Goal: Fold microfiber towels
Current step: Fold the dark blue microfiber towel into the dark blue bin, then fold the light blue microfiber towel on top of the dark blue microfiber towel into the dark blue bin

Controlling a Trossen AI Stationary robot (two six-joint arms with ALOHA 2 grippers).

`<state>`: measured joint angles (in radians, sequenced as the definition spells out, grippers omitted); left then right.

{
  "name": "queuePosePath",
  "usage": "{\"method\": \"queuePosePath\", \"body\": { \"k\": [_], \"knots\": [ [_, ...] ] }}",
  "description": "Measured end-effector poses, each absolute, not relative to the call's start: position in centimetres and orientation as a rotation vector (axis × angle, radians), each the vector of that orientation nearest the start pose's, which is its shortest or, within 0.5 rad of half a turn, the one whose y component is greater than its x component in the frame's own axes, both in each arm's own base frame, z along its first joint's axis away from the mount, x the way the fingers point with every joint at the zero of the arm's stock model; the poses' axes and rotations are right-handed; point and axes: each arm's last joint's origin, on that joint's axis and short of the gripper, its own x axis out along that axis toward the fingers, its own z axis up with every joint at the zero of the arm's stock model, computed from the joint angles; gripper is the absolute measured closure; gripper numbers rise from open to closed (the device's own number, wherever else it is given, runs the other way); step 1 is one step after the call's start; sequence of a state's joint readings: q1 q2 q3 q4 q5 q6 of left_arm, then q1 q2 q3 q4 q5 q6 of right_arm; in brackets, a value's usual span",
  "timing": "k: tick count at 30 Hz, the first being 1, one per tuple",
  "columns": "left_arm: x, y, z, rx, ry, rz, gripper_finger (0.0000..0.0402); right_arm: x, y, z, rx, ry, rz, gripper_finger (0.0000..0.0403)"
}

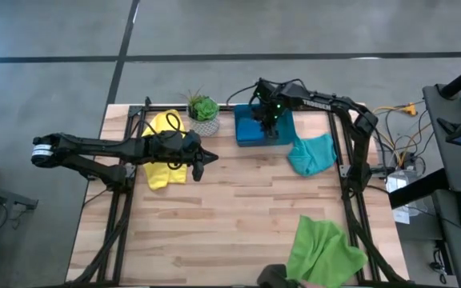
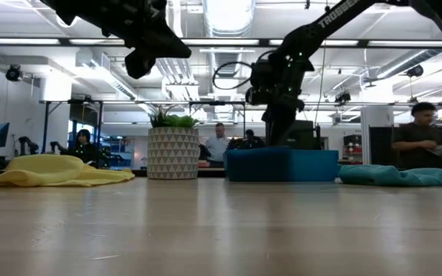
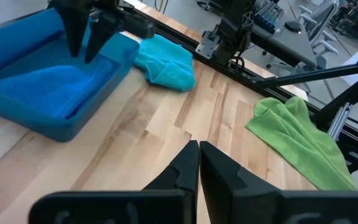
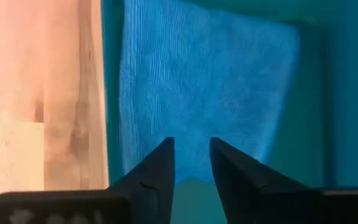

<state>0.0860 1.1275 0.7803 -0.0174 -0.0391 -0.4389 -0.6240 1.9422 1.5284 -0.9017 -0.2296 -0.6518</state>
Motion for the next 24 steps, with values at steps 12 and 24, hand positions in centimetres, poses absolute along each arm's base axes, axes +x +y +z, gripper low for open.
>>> {"method": "queuePosePath", "body": {
  "k": [12, 24],
  "knots": [
    [24.8, 2.3, 27.8, -0.444, 0.341, 0.205, 0.0402, 33.9, -22.2, 15.7, -0.029, 1.360, 0.071, 0.0391],
    [25.5, 2.7, 27.0, -0.472, 0.371, 0.230, 0.0402, 33.9, -24.2, 18.7, -0.107, 1.202, -0.076, 0.0394]
  ]
}}
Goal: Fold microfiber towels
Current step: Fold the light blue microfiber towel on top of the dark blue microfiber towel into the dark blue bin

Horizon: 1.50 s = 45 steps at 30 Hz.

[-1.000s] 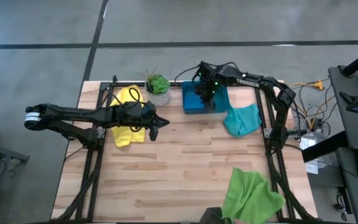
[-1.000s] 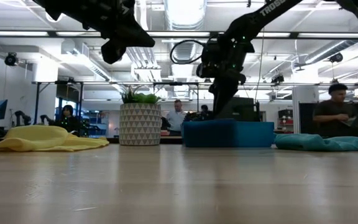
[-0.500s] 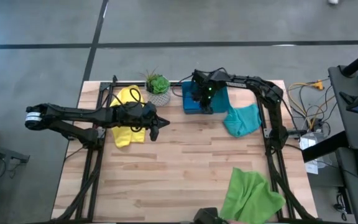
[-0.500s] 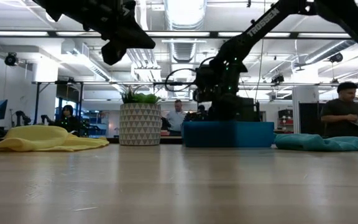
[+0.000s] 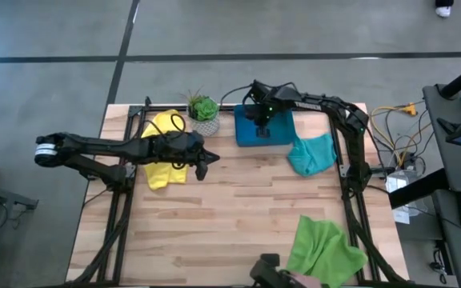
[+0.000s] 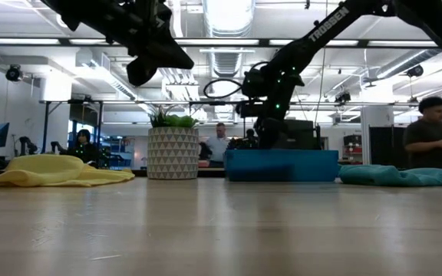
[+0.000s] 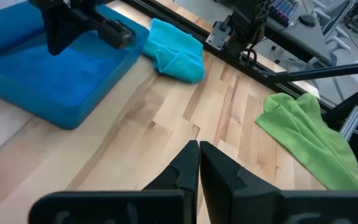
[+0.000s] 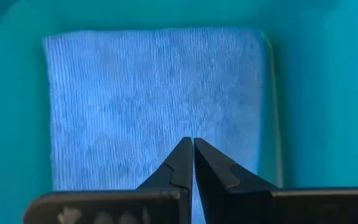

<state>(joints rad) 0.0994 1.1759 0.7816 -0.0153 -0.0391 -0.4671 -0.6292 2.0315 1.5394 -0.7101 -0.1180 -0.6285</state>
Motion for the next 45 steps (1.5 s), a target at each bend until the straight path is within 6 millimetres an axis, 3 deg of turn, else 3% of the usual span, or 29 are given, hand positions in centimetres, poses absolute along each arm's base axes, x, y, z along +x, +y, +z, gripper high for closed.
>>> {"method": "queuePosePath", "body": {
  "k": [7, 11, 14, 19, 22, 25, 30, 35, 41, 45],
  "knots": [
    [25.8, 2.9, 26.9, -0.475, 0.365, 0.236, 0.0402, 34.5, -24.6, 16.6, -0.093, 1.220, -0.053, 0.0394],
    [25.8, 3.1, 26.9, -0.476, 0.361, 0.243, 0.0402, 34.5, -25.3, 16.3, -0.060, 1.252, -0.169, 0.0394],
    [25.8, 3.2, 27.0, -0.475, 0.346, 0.245, 0.0402, 33.5, -26.0, 18.3, 0.048, 1.181, -0.224, 0.0394],
    [25.9, 3.7, 27.2, -0.475, 0.325, 0.258, 0.0402, 29.5, -25.8, 24.6, 0.182, 1.002, -0.273, 0.0394],
    [25.9, 4.1, 27.3, -0.457, 0.314, 0.266, 0.0402, 26.3, -24.0, 26.9, 0.215, 0.967, -0.326, 0.0394],
    [25.8, 4.3, 27.3, -0.413, 0.314, 0.269, 0.0402, 22.9, -21.0, 28.2, 0.246, 0.923, -0.360, 0.0394],
    [25.8, 4.6, 27.3, -0.352, 0.320, 0.270, 0.0402, 17.9, -15.6, 26.4, 0.471, 0.864, -0.334, 0.0394],
    [25.8, 4.6, 27.3, -0.349, 0.321, 0.270, 0.0402, 14.7, -12.3, 23.1, 0.643, 0.875, -0.326, 0.0366],
    [25.8, 4.6, 27.3, -0.351, 0.320, 0.270, 0.0402, 14.8, -12.5, 22.5, 0.684, 0.901, -0.391, 0.0284],
    [25.8, 4.6, 27.3, -0.355, 0.322, 0.261, 0.0402, 15.0, -12.9, 20.7, 0.751, 1.066, -0.412, 0.0246]
  ]
}}
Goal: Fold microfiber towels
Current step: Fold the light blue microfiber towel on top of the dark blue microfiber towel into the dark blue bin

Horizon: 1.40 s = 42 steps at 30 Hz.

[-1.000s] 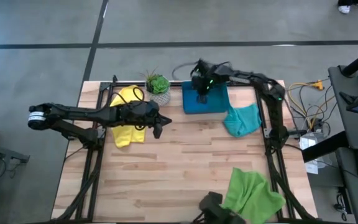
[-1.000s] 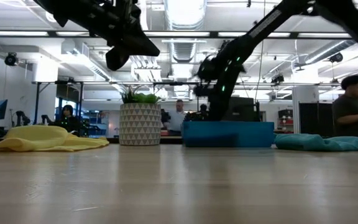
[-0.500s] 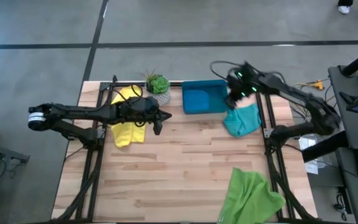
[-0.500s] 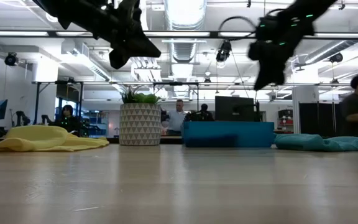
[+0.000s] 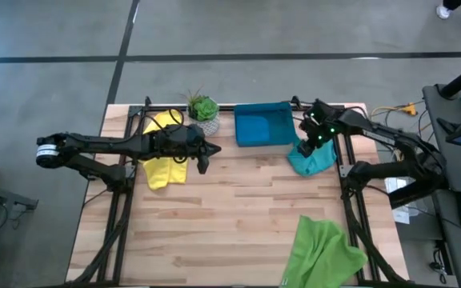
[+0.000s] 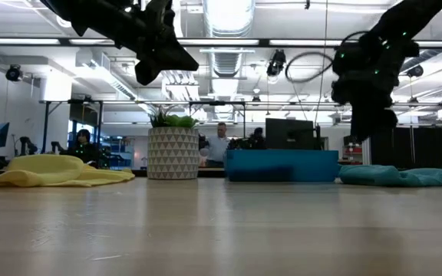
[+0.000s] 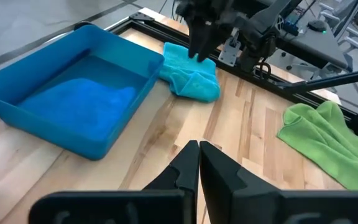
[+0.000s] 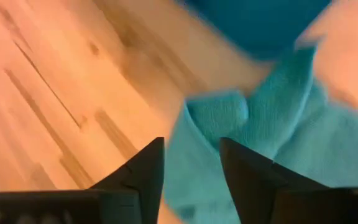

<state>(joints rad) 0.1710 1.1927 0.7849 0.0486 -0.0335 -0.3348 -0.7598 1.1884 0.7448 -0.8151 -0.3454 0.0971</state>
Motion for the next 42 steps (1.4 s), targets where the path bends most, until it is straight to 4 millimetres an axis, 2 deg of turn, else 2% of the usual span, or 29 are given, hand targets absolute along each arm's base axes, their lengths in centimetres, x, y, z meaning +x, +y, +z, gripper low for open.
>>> {"method": "queuePosePath", "body": {
  "k": [5, 15, 22, 29, 35, 42],
  "knots": [
    [25.8, 4.5, 27.3, -0.381, 0.321, 0.257, 0.0402, 16.0, -13.8, 18.4, 0.794, 1.170, -0.397, 0.0235],
    [25.8, 4.4, 27.2, -0.411, 0.323, 0.248, 0.0402, 16.8, -14.6, 15.1, 0.860, 1.319, -0.373, 0.0256],
    [25.8, 4.4, 27.2, -0.411, 0.323, 0.247, 0.0402, 17.0, -14.6, 14.7, 0.904, 1.331, -0.346, 0.0295],
    [25.8, 4.4, 27.3, -0.412, 0.320, 0.246, 0.0402, 16.7, -14.3, 16.5, 0.870, 1.275, -0.352, 0.0387],
    [25.8, 4.4, 27.3, -0.412, 0.315, 0.245, 0.0402, 16.0, -13.6, 19.7, 0.840, 1.220, -0.358, 0.0394],
    [26.1, 4.4, 28.1, -0.391, 0.232, 0.211, 0.0402, 15.1, -11.4, 25.7, 0.717, 1.082, -0.324, 0.0394]
  ]
}}
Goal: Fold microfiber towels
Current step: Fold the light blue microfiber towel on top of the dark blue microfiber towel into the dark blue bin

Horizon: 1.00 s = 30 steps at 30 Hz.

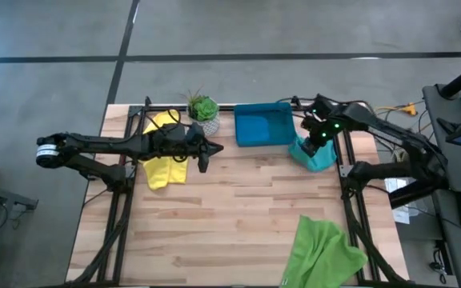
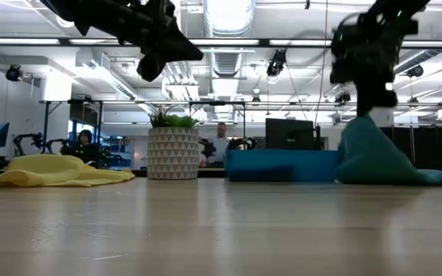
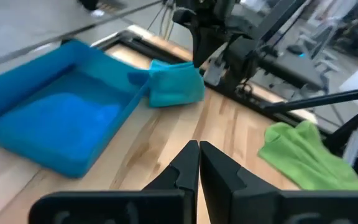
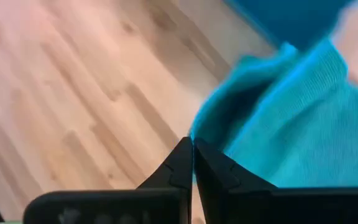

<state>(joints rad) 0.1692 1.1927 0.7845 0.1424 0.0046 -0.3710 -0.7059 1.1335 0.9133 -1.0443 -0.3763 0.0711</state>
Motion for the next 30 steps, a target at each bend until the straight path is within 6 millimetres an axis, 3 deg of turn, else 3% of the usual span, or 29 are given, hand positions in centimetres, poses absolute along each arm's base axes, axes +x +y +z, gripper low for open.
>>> {"method": "queuePosePath", "body": {
  "k": [6, 14, 19, 23, 30],
  "knots": [
    [26.4, 4.0, 29.3, -0.226, 0.137, 0.010, 0.0402, 15.3, -7.7, 30.4, 0.540, 0.929, -0.180, 0.0394],
    [27.2, 3.8, 32.1, -0.271, 0.043, -0.097, 0.0402, 17.5, -2.3, 33.8, 0.347, 0.836, 0.115, 0.0394],
    [30.3, 3.9, 32.8, -0.297, 0.090, -0.275, 0.0402, 20.1, 0.3, 35.4, 0.218, 0.763, 0.161, 0.0394],
    [33.7, 3.9, 32.2, -0.279, 0.134, -0.404, 0.0402, 22.2, 1.2, 35.9, 0.172, 0.778, 0.182, 0.0394],
    [37.1, 4.6, 31.3, -0.257, 0.157, -0.438, 0.0402, 25.7, 3.5, 37.3, 0.154, 0.791, 0.301, 0.0394]
  ]
}}
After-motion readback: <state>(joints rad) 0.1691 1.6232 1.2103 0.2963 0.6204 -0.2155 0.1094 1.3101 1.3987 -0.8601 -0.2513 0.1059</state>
